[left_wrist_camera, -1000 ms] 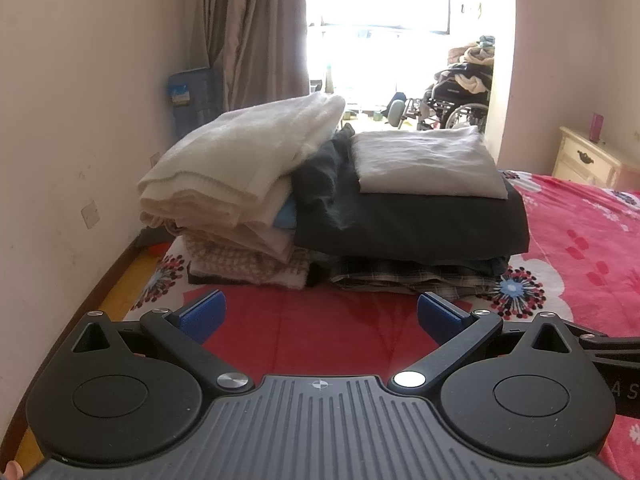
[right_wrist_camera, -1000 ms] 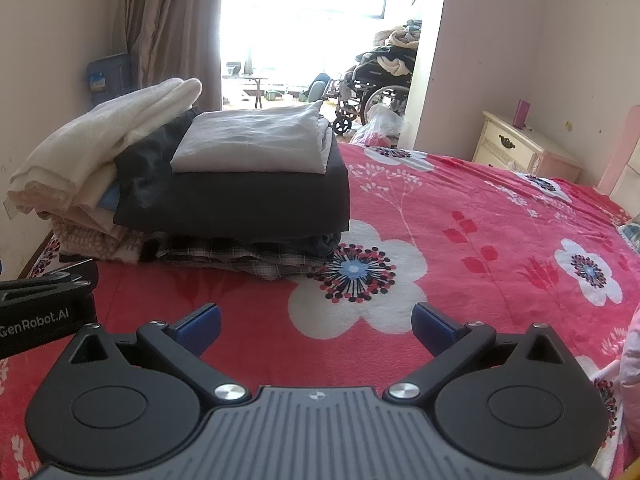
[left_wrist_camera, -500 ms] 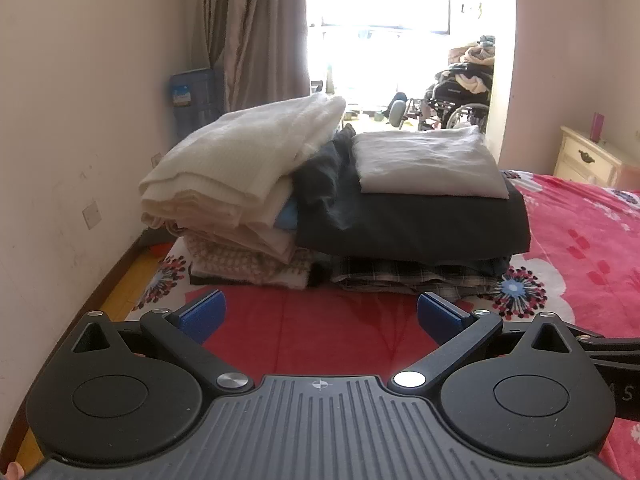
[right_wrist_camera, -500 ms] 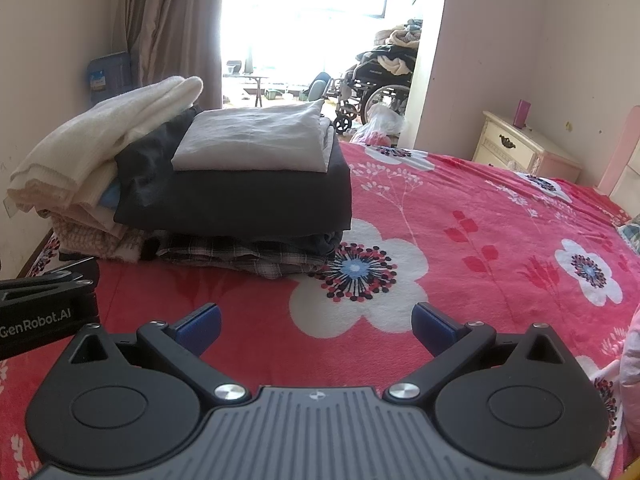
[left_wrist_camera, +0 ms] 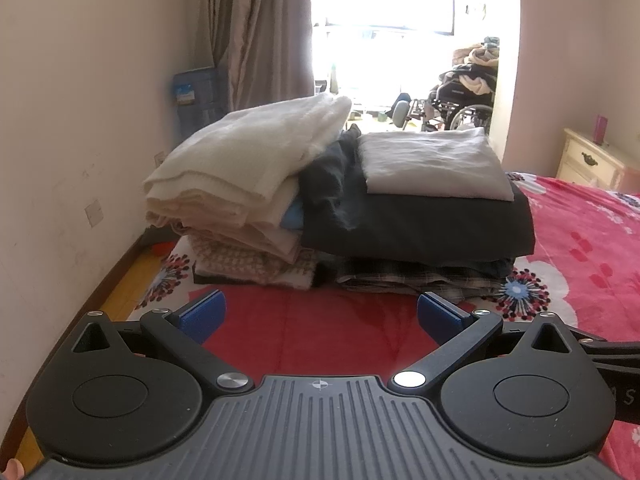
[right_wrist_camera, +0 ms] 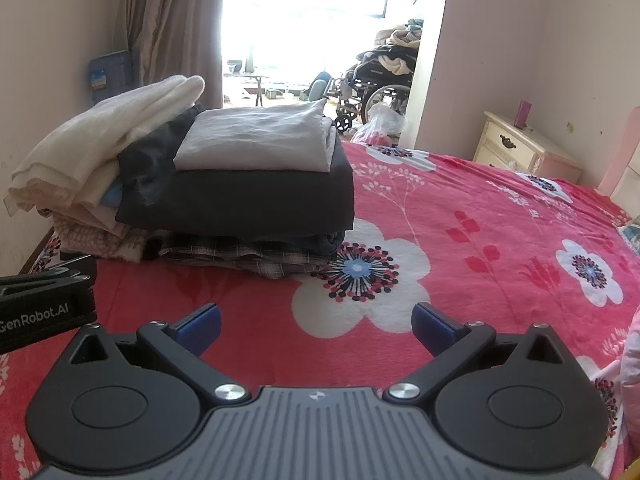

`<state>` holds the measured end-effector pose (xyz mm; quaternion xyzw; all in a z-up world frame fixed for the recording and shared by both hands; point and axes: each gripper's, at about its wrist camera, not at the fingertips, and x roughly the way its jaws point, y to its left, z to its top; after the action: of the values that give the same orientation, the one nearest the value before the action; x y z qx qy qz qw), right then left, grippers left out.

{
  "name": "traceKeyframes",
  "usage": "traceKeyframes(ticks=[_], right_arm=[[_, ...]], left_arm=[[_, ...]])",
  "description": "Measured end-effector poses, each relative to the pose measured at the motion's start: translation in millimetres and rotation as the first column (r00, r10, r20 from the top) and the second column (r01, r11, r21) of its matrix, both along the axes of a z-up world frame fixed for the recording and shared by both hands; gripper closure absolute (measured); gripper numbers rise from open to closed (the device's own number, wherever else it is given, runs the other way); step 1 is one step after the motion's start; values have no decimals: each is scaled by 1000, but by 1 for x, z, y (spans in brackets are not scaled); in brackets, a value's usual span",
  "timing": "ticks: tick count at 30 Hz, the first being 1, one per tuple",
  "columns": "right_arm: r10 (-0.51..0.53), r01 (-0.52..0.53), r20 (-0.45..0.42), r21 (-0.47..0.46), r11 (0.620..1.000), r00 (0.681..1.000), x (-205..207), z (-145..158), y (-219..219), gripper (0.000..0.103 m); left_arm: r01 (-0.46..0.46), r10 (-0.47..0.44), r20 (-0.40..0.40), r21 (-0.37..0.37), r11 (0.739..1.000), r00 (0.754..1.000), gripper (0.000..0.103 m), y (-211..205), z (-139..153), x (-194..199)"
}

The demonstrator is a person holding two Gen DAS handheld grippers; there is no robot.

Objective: Fold clothes

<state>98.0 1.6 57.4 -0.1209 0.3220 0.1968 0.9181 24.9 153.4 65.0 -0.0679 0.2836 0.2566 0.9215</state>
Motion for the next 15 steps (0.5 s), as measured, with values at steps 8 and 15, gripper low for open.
traceKeyframes(ticks=[8,15], right_arm=[[1,-1,4,-1,1000,1000,-1,1,2,0],[2,-2,5,-1,1000,1000,-2,1,4,0]], left_arm=[[-11,11,-2,9,1000,1000,0,1,0,0],[-11,11,-1,9,1000,1000,0,2,0,-1]])
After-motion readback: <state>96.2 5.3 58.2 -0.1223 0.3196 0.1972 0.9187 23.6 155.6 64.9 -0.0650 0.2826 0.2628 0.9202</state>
